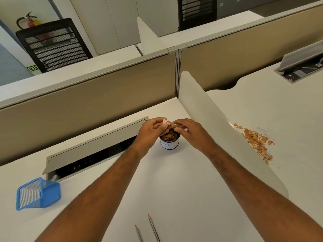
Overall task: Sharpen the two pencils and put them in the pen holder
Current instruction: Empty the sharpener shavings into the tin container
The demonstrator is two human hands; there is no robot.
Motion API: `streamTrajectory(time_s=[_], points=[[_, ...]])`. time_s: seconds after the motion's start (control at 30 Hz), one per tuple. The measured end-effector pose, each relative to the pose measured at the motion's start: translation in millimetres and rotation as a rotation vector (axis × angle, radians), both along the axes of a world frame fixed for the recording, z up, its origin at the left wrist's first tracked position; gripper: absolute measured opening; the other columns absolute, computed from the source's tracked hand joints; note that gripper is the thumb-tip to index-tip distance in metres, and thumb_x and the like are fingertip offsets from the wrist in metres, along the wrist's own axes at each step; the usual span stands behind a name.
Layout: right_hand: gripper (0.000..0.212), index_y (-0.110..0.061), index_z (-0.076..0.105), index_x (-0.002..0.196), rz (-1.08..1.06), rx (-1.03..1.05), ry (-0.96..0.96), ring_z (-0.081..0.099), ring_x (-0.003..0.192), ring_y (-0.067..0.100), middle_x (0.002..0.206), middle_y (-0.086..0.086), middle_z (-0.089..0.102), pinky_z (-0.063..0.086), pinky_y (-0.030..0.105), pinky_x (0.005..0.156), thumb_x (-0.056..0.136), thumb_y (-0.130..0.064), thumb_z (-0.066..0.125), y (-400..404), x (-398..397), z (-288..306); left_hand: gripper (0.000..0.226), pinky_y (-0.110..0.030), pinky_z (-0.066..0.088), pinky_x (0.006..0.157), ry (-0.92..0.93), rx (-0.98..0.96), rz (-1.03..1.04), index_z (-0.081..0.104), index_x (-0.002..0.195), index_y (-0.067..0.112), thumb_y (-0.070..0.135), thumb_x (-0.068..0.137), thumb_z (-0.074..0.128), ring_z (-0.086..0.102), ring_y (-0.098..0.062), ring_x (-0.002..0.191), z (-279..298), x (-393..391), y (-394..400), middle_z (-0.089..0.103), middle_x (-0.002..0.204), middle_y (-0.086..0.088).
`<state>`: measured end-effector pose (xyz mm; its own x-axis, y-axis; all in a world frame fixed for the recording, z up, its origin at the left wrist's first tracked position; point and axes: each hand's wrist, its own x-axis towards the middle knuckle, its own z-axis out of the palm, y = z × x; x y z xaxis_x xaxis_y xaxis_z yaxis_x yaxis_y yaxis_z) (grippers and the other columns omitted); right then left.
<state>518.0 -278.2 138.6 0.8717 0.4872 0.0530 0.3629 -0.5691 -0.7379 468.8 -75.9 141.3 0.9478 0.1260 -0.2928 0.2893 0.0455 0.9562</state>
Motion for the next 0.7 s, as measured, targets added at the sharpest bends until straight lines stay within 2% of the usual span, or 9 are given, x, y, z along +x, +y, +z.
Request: streamTrajectory(time_s=[0.17,0.27,0.33,0.37,0.43,0.53,0.7], points=[[0.035,-0.013,0.066,0.137,-0.008,-0.032,-0.033,0.067,0.111,0.022,0.126,0.009,0.071,0.056,0.033,0.097,0.103,-0.023,0.065,-1.3,-1.5,0.2,0.034,-0.041,0.059,0.112,0.007,0.061,0.045,0.068,0.139,0.010,0.014,0.105,0.071,0.077,-0.023,0.121,0.8,-0.8,-0.7,0.080,0.127,-0.010],[0.038,-0.012,0.065,0.140,-0.001,-0.087,-0.079,0.064,0.113,0.025,0.126,0.011,0.066,0.053,0.036,0.100,0.103,-0.018,0.064,-0.9,-0.5,1.4,0.033,-0.038,0.060,0.110,-0.042,0.264,0.033,0.072,0.137,0.016,0.026,0.105,0.072,0.074,-0.017,0.120,1.7,-3.1,-0.6,0.079,0.126,-0.003],[0.039,-0.015,0.064,0.142,0.030,-0.144,-0.087,0.059,0.116,0.024,0.127,0.009,0.065,0.047,0.032,0.100,0.103,-0.019,0.064,0.6,0.0,3.0,0.033,-0.028,0.061,0.104,-0.094,0.431,0.003,0.074,0.135,0.016,0.030,0.106,0.071,0.073,-0.013,0.117,1.7,-4.8,0.3,0.078,0.127,-0.001],[0.037,-0.016,0.064,0.140,0.048,-0.171,-0.090,0.057,0.117,0.023,0.127,0.008,0.066,0.043,0.028,0.098,0.103,-0.019,0.065,1.6,0.2,4.1,0.032,-0.018,0.060,0.098,-0.114,0.483,-0.007,0.074,0.135,0.015,0.028,0.106,0.071,0.072,-0.012,0.115,1.9,-5.2,0.9,0.077,0.127,-0.002],[0.030,-0.017,0.065,0.130,0.077,-0.201,-0.084,0.057,0.115,0.024,0.123,0.006,0.068,0.041,0.026,0.091,0.100,-0.018,0.068,3.7,1.3,8.0,0.031,-0.006,0.056,0.086,-0.137,0.568,-0.035,0.075,0.135,0.013,0.022,0.106,0.071,0.070,-0.013,0.113,2.8,-5.6,1.5,0.075,0.129,-0.003],[0.021,-0.014,0.067,0.118,0.131,-0.268,-0.105,0.054,0.116,0.027,0.120,0.007,0.067,0.041,0.028,0.089,0.097,-0.010,0.069,10.1,4.6,15.0,0.031,-0.008,0.053,0.087,-0.159,0.650,-0.064,0.074,0.137,0.012,0.017,0.106,0.069,0.070,-0.017,0.115,4.5,-6.8,2.5,0.072,0.130,-0.005],[0.027,-0.013,0.067,0.125,0.168,-0.359,-0.141,0.050,0.124,0.028,0.130,0.010,0.063,0.041,0.030,0.098,0.099,-0.006,0.066,20.5,7.9,22.0,0.035,-0.009,0.051,0.089,-0.156,0.700,-0.080,0.071,0.141,0.012,0.014,0.106,0.069,0.067,-0.017,0.116,5.8,-12.3,4.3,0.071,0.132,-0.006]])
